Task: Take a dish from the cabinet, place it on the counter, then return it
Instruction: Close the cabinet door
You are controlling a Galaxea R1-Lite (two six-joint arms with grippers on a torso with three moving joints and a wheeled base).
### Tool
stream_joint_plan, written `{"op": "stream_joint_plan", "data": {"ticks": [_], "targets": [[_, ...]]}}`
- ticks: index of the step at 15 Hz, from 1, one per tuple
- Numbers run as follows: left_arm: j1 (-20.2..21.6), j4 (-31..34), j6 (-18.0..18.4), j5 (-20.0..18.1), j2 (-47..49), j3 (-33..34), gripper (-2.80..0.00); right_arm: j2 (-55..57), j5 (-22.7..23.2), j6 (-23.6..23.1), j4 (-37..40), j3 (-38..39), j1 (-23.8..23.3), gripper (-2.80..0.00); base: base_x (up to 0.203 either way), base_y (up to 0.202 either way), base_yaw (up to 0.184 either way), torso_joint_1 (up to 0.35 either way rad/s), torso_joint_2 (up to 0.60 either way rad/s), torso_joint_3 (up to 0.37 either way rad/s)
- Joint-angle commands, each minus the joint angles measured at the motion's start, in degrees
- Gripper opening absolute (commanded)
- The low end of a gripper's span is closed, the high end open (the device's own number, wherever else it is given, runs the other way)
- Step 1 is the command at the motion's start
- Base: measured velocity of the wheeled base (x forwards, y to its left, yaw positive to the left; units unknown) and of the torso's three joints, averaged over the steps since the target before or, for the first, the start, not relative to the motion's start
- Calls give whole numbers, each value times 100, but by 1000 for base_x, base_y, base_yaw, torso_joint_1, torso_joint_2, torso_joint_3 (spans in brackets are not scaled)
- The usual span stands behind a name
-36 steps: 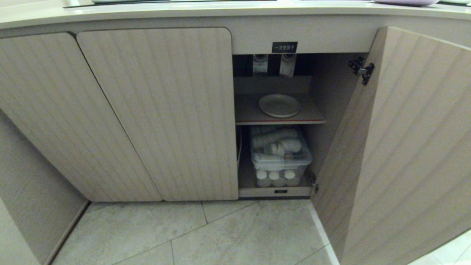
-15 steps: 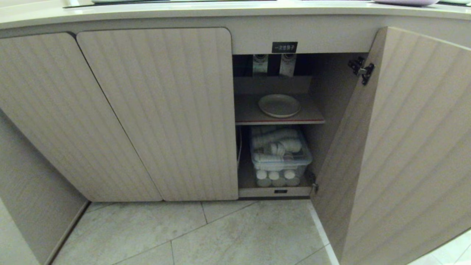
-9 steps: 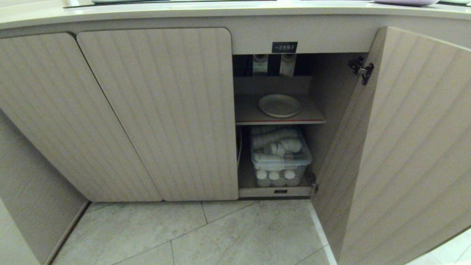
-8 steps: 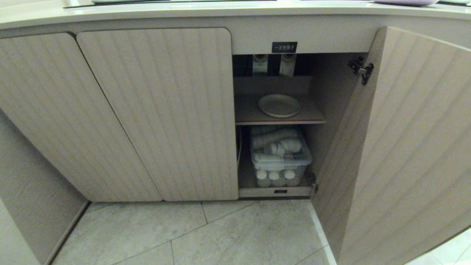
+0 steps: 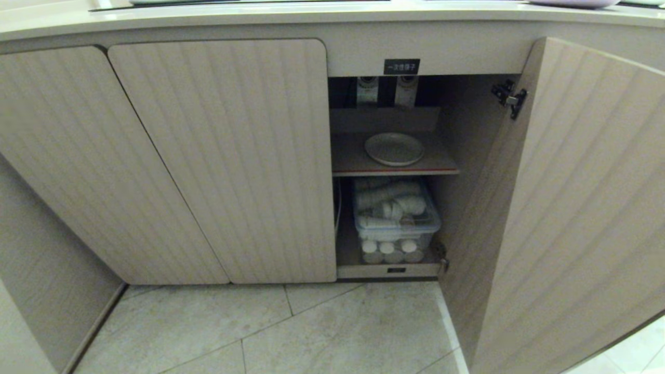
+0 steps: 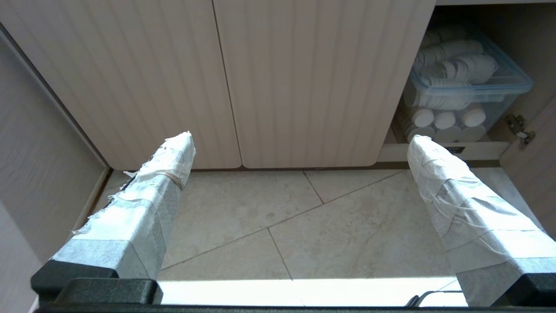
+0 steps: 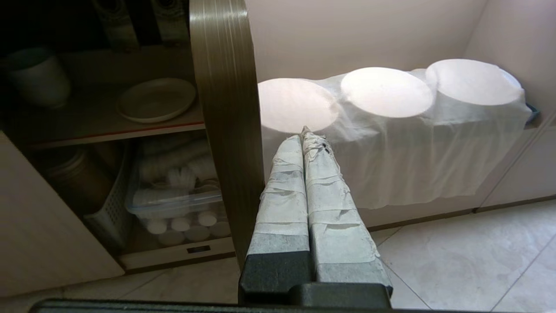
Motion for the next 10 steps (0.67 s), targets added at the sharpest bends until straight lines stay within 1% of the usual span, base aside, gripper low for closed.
{"op": "stream_joint_plan", "data": {"ticks": [1, 5, 7, 10], "targets": [[0, 0, -1, 2, -2, 0, 0, -126, -7, 0, -11, 70, 99, -280, 0, 0, 0, 0, 0, 0], [0, 0, -1, 2, -2, 0, 0, -194, 2, 61, -32, 176, 381, -280, 0, 0, 0, 0, 0, 0], [0, 0, -1, 2, -2, 0, 0, -180, 8, 168, -200, 260, 407, -280, 0, 0, 0, 0, 0, 0], [0, 0, -1, 2, -2, 0, 0, -144, 227, 212, -476, 429, 424, -280, 0, 0, 0, 0, 0, 0]]}}
